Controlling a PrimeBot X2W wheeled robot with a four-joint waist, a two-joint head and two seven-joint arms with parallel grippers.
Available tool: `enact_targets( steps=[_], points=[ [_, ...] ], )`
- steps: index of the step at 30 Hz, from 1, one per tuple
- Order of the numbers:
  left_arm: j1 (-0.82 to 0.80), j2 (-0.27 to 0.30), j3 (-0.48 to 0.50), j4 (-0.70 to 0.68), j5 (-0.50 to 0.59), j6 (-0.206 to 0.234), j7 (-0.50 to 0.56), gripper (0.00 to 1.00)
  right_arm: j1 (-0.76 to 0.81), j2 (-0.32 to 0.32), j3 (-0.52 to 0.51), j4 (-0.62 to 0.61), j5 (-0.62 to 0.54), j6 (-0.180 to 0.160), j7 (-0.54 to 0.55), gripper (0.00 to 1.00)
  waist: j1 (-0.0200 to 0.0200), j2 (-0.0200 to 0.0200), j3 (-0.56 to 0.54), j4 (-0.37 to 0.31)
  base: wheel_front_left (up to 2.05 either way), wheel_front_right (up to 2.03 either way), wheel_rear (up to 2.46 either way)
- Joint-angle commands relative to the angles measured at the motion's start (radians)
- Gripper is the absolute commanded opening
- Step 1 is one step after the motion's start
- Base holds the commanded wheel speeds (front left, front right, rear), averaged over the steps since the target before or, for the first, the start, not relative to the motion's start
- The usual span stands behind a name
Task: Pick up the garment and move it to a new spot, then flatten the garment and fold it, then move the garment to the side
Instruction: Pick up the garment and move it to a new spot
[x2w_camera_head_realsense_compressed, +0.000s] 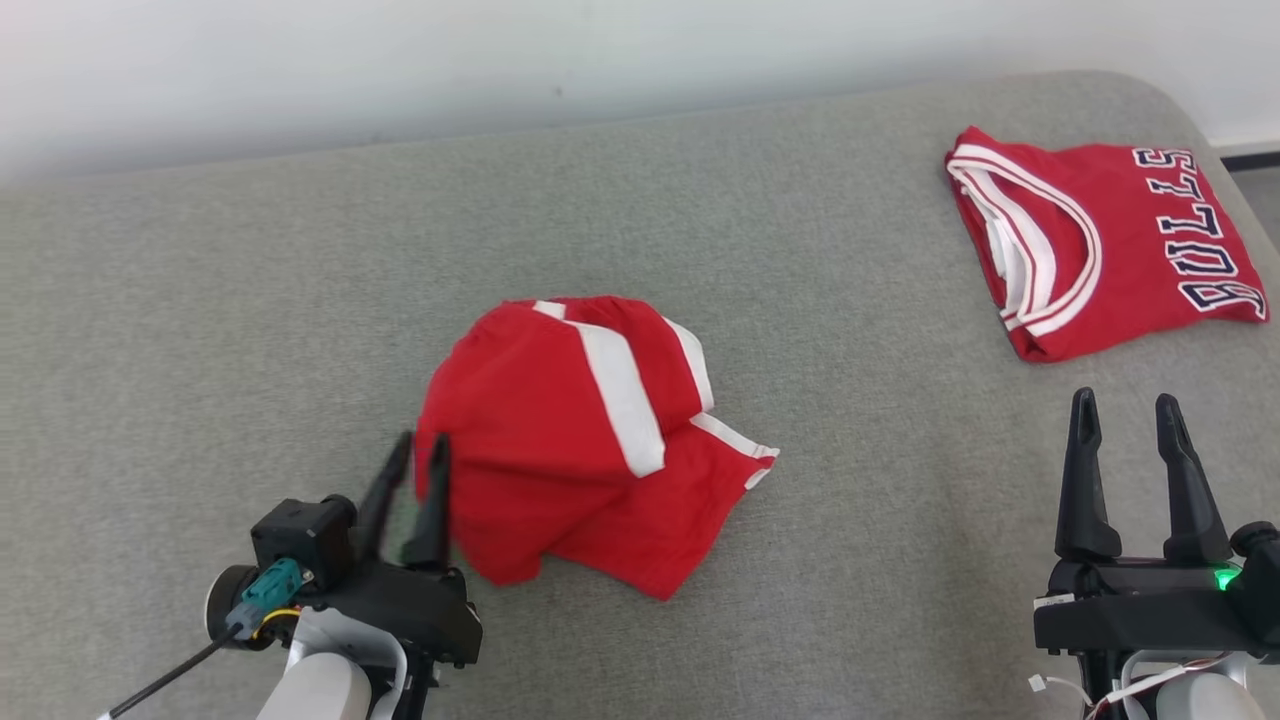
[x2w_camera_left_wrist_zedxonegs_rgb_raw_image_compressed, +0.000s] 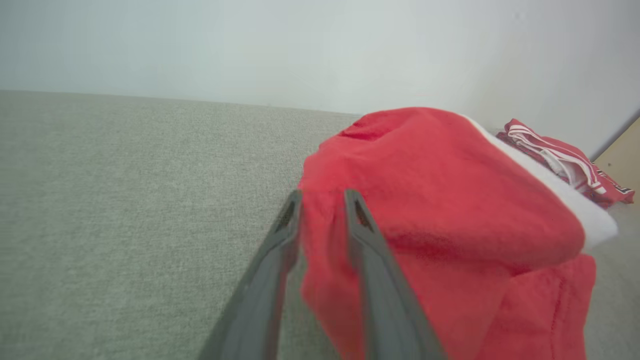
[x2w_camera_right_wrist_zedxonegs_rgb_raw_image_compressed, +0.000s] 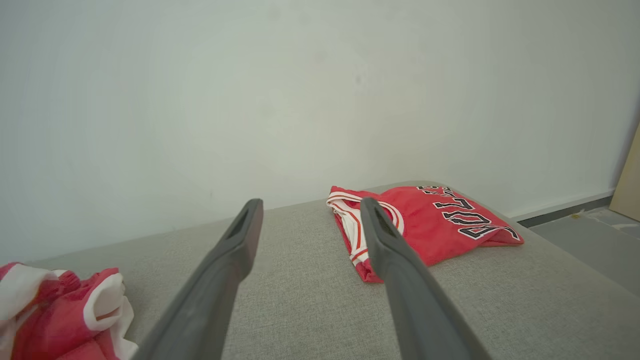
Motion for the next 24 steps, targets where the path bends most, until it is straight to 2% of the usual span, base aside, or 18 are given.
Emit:
enact_targets(
  steps=[1,14,20,24],
  points=[
    [0.007,0.002,0.001,-0.008,0.011,-0.003,-0.012,1.00,0.000,0.000,0.001,-0.001,-0.009,-0.002,-0.001,1.00,0.0000,0.0000,-0.017,0.017,0.00,0.00,0.00],
    [0.085,0.070,0.076,-0.122,0.083,0.008,-0.063,1.00,0.050,0.000,0.026,0.008,-0.029,-0.002,-0.002,1.00,0.0000,0.0000,-0.110,0.097,0.00,0.00,0.00],
    [0.188,0.076,0.155,-0.221,0.119,0.014,-0.064,1.00,0.072,0.000,0.038,0.016,-0.033,-0.002,-0.002,1.00,0.0000,0.0000,-0.143,0.122,0.00,0.00,0.00],
    [0.267,0.064,0.202,-0.275,0.139,-0.007,-0.064,1.00,0.088,0.001,0.050,0.021,-0.038,-0.002,-0.002,1.00,0.0000,0.0000,-0.157,0.135,0.00,0.00,0.00]
  ],
)
